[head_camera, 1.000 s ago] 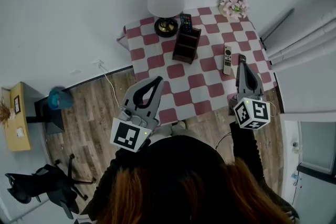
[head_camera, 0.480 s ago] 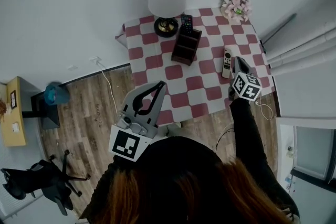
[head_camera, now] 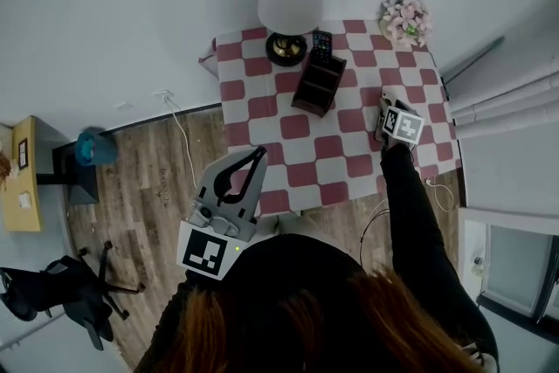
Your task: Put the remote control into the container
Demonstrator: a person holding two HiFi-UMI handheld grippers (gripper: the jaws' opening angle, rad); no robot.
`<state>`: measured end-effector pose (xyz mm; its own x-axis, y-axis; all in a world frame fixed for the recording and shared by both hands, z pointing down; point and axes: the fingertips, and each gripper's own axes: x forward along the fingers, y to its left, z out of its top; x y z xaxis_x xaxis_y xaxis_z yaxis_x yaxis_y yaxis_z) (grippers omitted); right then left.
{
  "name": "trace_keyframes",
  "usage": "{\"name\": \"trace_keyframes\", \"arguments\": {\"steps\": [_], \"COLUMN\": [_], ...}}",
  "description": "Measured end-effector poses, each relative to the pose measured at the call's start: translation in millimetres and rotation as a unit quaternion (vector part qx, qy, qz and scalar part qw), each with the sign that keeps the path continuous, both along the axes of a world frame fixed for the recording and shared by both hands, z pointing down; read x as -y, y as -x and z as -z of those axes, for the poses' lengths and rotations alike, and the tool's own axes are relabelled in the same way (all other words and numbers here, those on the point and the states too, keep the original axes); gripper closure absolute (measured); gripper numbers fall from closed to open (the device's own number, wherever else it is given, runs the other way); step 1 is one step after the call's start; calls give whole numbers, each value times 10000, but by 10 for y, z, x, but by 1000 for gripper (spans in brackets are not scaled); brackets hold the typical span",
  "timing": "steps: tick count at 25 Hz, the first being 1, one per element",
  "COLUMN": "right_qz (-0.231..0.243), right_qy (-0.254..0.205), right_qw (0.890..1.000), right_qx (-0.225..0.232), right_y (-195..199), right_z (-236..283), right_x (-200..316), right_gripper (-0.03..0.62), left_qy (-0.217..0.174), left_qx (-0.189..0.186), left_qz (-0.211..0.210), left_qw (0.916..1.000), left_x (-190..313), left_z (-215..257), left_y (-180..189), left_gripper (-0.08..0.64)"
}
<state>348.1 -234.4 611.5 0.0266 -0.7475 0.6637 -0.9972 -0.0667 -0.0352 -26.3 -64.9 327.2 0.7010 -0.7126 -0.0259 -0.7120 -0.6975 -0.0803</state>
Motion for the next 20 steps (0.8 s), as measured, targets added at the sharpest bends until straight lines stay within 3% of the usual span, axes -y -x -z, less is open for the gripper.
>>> {"name": "trace_keyframes", "arguments": {"steps": [13, 20], "right_qz": [-576, -568], "right_qy": [989, 931], "right_qw": [9933, 9939], "right_qx": [160, 182], "right_y": [-203, -210], "right_z": [-551, -581], "right_x": [136, 115], "right_gripper": [370, 373], "left_qy": [76, 103], "left_qx": [135, 143], "left_qz": [255, 241], "left_qw": [9996, 9996], "left_x": [25, 50], "left_z": [-57, -77], "left_y": [154, 170], "left_gripper": [551, 551]}}
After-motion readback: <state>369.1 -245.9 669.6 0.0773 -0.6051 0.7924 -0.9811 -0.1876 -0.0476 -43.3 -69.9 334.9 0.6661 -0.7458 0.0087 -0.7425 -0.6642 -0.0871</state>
